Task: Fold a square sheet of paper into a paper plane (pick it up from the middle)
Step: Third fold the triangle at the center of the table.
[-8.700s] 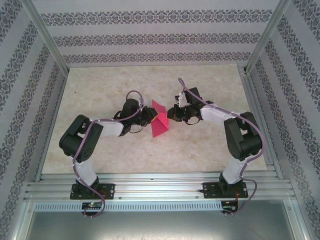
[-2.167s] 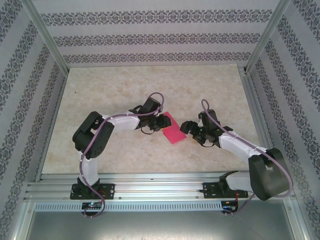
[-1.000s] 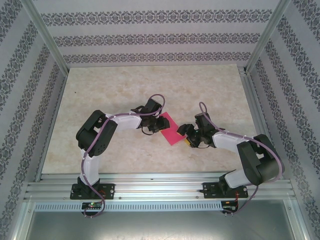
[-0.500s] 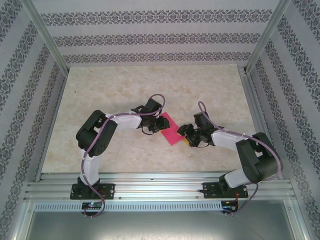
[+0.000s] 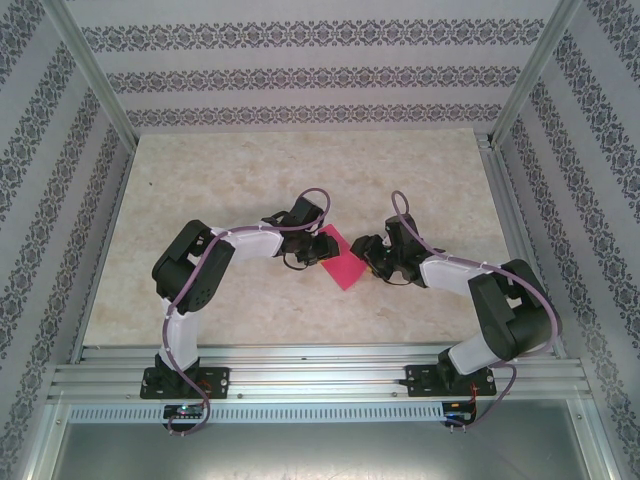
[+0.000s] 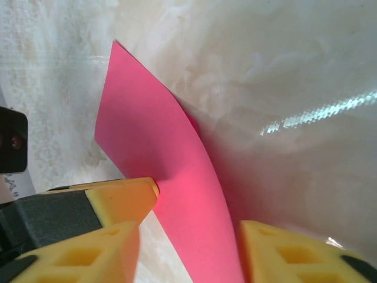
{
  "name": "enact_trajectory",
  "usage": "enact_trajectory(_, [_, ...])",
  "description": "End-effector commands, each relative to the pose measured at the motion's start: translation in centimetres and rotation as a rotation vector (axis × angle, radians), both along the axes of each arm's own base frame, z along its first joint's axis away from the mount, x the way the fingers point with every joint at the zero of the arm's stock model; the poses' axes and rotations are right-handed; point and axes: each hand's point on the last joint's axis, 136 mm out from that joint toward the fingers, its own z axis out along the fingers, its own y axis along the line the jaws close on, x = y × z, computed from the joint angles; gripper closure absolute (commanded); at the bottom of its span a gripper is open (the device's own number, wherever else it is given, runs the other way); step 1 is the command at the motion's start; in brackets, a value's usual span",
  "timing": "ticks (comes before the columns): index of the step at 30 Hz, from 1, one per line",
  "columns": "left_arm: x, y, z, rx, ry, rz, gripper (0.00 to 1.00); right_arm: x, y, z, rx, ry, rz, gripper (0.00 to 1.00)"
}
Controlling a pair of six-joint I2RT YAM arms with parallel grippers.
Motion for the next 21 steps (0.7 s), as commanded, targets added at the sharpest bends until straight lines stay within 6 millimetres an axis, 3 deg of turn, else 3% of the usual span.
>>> enact_trajectory(1, [0.0, -0.3, 0.6, 0.007, -0.011, -0.020, 0.66, 0.0, -0.3, 0.4, -0.059, -0.030, 0.027, 0.60])
enact_trajectory(4, [0.1, -0.1, 0.8, 0.010, -0.018, -0.014, 0.66, -0.8, -0.7, 0.5, -0.142, -0.020, 0.068, 0.66])
enact_trajectory(8, [0.2, -0.3, 1.1, 0.002, -0.025, -0.010, 0.66, -1.4, -0.7, 1.1, -0.226, -0.026, 0.118, 0.67])
enact_trajectory(11, [0.3, -0.2, 1.1, 0.001, -0.029, -0.008, 0.67, -1.5, 0.1, 1.1, -0.222, -0.023, 0.158, 0.71])
enact_trajectory(12, [0.3, -0.3, 1.1, -0.001, -0.030, -0.007, 0.66, -1.6, 0.3, 0.9, -0.225, -0.014, 0.165, 0.77])
enact_trajectory(21, [0.6, -0.3, 2.0, -0.018, -0.048, 0.001, 0.66, -1.2, 0.2, 1.5, -0.332, -0.026, 0.179, 0.95])
